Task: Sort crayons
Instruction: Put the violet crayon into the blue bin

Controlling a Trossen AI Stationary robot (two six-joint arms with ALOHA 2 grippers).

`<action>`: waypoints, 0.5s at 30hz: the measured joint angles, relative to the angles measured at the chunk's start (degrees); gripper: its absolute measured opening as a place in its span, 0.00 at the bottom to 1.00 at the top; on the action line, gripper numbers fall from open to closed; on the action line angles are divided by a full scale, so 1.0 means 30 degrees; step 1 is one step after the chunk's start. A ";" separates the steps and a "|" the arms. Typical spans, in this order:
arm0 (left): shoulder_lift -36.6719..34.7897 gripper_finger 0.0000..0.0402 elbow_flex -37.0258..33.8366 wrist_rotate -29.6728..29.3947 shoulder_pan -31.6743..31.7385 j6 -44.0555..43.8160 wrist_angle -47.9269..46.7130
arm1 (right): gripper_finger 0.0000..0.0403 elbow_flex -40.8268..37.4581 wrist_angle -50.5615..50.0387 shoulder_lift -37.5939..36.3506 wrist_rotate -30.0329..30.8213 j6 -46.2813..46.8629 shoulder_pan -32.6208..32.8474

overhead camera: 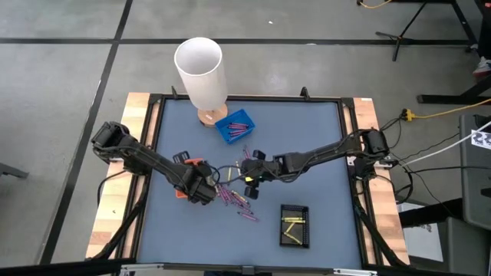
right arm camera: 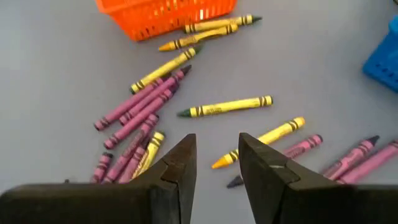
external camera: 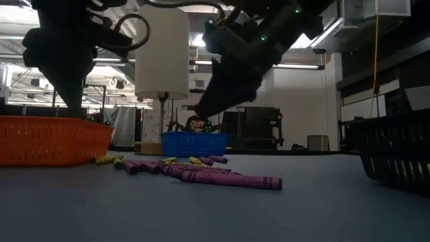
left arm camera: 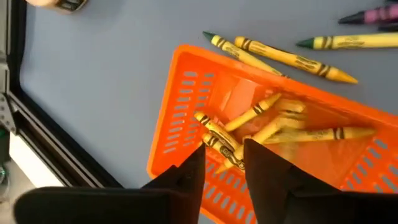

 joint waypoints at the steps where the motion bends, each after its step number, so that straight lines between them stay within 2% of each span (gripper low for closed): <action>1: -0.0002 0.25 -0.0084 -0.0154 0.0000 -0.0289 -0.0009 | 0.29 -0.0051 0.0179 0.0028 0.0008 0.0038 0.0000; 3: 0.0000 0.27 -0.0205 -0.0643 0.0000 -0.0803 -0.0010 | 0.29 0.0053 0.1522 0.0400 0.0012 0.0718 0.0000; 7: -0.0012 0.28 -0.0205 -0.1705 0.0000 -0.0719 0.0078 | 0.29 0.0019 0.2178 0.0694 0.0501 0.2526 -0.0019; 15: -0.1008 0.23 -0.0205 -0.3889 -0.0051 0.1087 -0.0040 | 0.29 -0.0022 0.1820 0.0736 0.2982 0.4631 -0.0015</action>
